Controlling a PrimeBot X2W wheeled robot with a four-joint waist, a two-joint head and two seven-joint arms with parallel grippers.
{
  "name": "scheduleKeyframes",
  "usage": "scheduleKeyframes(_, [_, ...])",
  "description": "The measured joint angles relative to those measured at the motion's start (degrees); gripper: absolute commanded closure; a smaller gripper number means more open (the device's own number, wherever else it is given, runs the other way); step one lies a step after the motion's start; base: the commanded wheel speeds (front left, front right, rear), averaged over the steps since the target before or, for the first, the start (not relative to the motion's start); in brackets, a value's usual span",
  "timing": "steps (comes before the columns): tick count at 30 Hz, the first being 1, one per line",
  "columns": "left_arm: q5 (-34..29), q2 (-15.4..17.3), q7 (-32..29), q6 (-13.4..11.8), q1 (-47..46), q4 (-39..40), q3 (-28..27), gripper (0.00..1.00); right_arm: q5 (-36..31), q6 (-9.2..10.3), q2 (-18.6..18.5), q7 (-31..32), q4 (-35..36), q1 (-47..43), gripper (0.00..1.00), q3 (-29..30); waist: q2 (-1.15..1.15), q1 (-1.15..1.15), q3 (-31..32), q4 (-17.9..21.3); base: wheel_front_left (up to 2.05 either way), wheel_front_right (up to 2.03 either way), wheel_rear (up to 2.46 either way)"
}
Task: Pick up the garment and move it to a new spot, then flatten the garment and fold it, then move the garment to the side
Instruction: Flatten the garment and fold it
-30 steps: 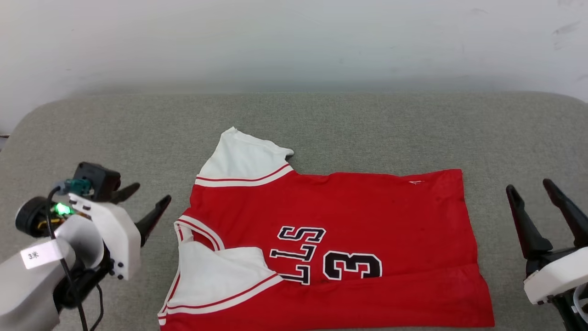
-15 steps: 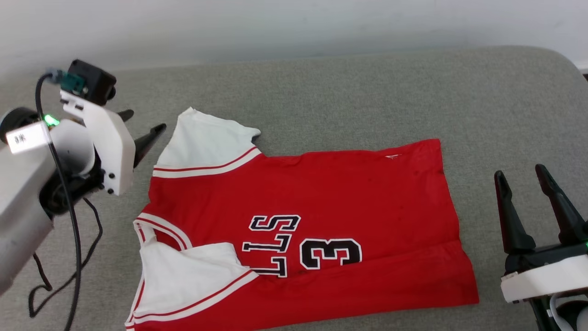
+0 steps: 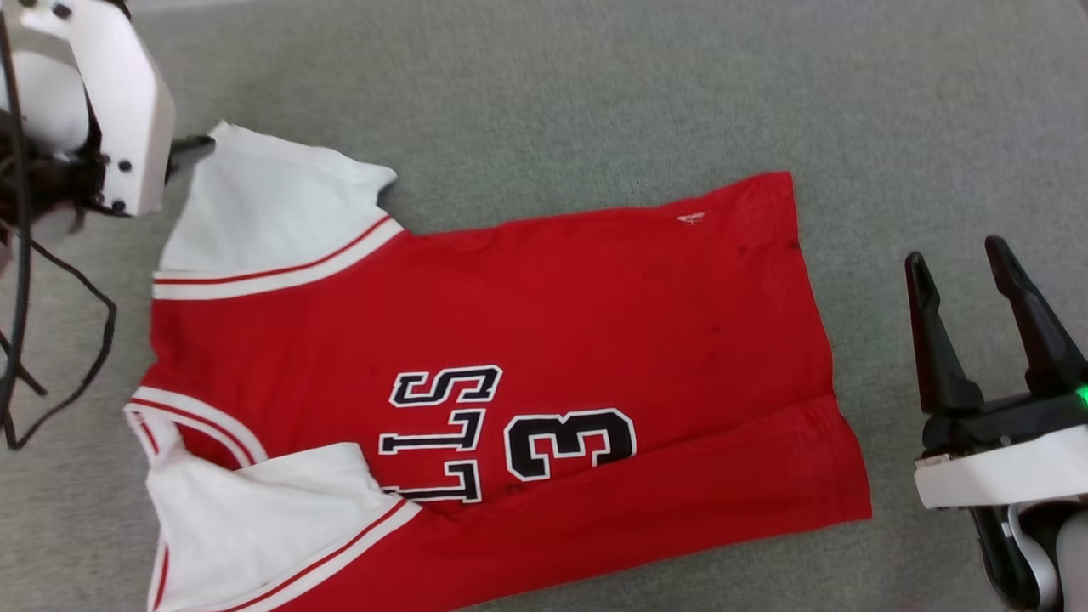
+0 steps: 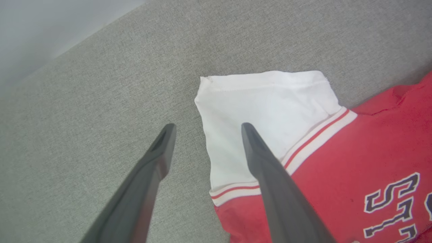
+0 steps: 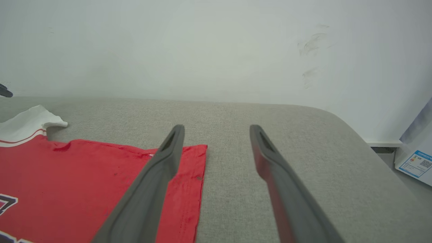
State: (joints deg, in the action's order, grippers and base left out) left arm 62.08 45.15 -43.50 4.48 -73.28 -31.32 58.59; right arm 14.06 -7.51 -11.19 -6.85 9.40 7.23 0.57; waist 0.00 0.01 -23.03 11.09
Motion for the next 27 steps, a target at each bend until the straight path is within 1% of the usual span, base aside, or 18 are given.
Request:
scheduleKeyframes(6, [-1.2,-0.5,-2.3,-0.7,-3.4,-2.8,0.3,0.0,0.4,0.0,-0.4,-1.0,-0.3,2.6,0.0,-0.7,0.0,0.0,-5.1,1.8,0.0,0.0,0.0])
scheduleKeyframes(8, [-2.2,-0.6,-2.3,-0.7,-3.9,-3.9,0.8,0.0,0.5,0.0,-0.5,-1.4,-0.7,3.1,0.0,-0.7,0.0,0.0,-6.7,2.3,0.0,0.0,0.0])
scheduleKeyframes(10, [-1.8,-0.6,-2.4,-0.7,-3.9,-5.0,0.6,0.0,0.5,0.0,-0.6,-1.7,-1.1,3.6,0.0,-1.0,0.0,0.0,-8.0,2.8,0.0,0.0,0.0])
scheduleKeyframes(16, [-0.9,-0.5,-4.5,0.1,-4.4,-6.4,1.1,0.0,0.6,0.0,-0.9,-2.7,-2.2,4.5,0.0,-1.2,0.0,0.0,-9.7,3.9,0.0,0.0,0.0])
scheduleKeyframes(17, [-0.9,-0.6,-4.7,0.4,-4.4,-6.5,1.2,1.0,0.6,0.0,-0.9,-2.7,-2.4,4.5,0.0,-1.2,0.0,-0.01,-9.7,4.0,0.0,0.0,0.0])
scheduleKeyframes(20, [-0.7,-0.9,-4.7,1.0,-3.9,-6.4,1.6,1.0,0.6,0.0,-1.3,-2.8,-3.0,4.8,0.0,-1.0,0.0,-0.01,-9.2,3.8,0.0,0.0,0.0])
scheduleKeyframes(23, [-0.5,-1.8,-2.9,1.1,-2.9,-6.6,1.7,1.0,0.7,0.0,-2.1,-2.7,-3.1,5.4,0.0,-0.6,0.0,0.0,-8.3,3.3,0.0,0.0,0.0])
scheduleKeyframes(27, [-0.6,-3.2,0.7,1.4,-1.8,-6.8,1.6,1.0,1.1,0.0,-5.3,-1.0,-2.9,6.7,0.0,-0.2,0.0,0.0,-6.5,1.9,0.0,0.0,0.0])
